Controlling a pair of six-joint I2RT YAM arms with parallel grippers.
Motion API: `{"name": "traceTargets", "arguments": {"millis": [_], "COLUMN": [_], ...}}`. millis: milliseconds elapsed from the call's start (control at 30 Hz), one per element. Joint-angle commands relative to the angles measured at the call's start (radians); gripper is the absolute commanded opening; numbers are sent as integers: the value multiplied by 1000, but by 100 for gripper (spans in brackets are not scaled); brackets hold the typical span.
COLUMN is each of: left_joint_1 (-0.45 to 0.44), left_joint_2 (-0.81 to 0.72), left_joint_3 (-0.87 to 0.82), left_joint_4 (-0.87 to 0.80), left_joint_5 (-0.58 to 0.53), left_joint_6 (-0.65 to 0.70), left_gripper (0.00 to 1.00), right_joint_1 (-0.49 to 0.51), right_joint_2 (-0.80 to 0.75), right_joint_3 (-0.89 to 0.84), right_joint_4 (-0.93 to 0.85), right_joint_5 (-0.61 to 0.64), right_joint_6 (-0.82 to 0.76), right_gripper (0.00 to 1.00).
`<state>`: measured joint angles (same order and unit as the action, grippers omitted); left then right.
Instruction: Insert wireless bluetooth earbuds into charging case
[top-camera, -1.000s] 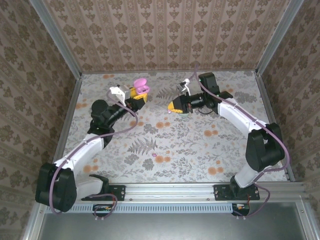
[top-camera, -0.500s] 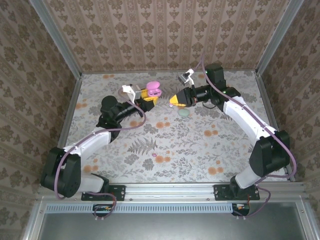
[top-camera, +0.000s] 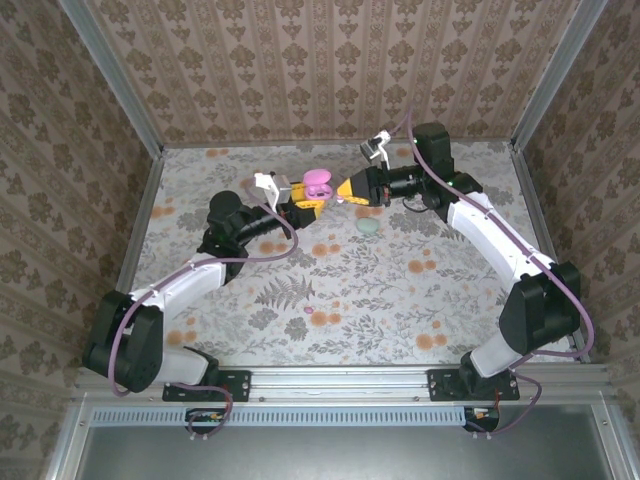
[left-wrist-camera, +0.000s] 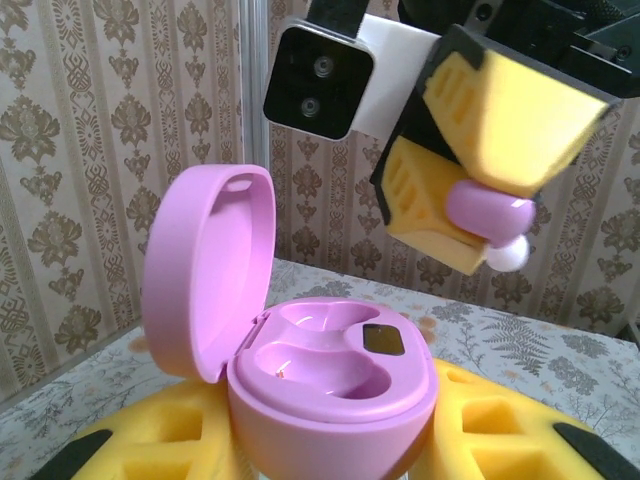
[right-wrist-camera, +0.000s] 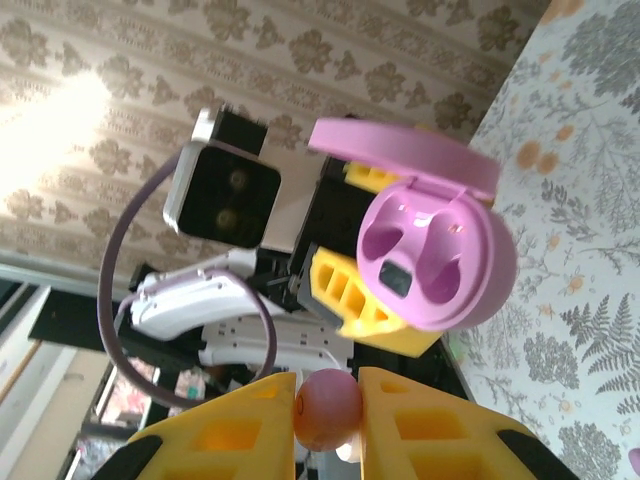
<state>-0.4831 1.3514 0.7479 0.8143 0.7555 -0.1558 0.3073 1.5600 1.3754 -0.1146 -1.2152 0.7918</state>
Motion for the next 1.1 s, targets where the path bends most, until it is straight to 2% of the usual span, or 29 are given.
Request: {"name": "traceTargets", "arguments": {"millis": [0,133,433,1067], "left_joint_1": [-3,-5,-8,-8], "left_joint_2": [-2,-1,24,44], "left_joint_3": [36,35,58,85], "left_joint_4": [11,12,46,40], "left_joint_5": [23,25,74,111], "left_joint_6": [22,23,-1,-10], "left_gripper": [29,29,29,29], "right_joint_1": [-6,-2,30,55], "right_joint_2": [-20,-34,-49,-15], "right_joint_3": [-2,-10,-11,31], "right_joint_4": [111,138,26,-5], "right_joint_5": [76,87,183,234], "right_joint_6": [130,137,-64,-107], "right_gripper": [22,23,23,22]}}
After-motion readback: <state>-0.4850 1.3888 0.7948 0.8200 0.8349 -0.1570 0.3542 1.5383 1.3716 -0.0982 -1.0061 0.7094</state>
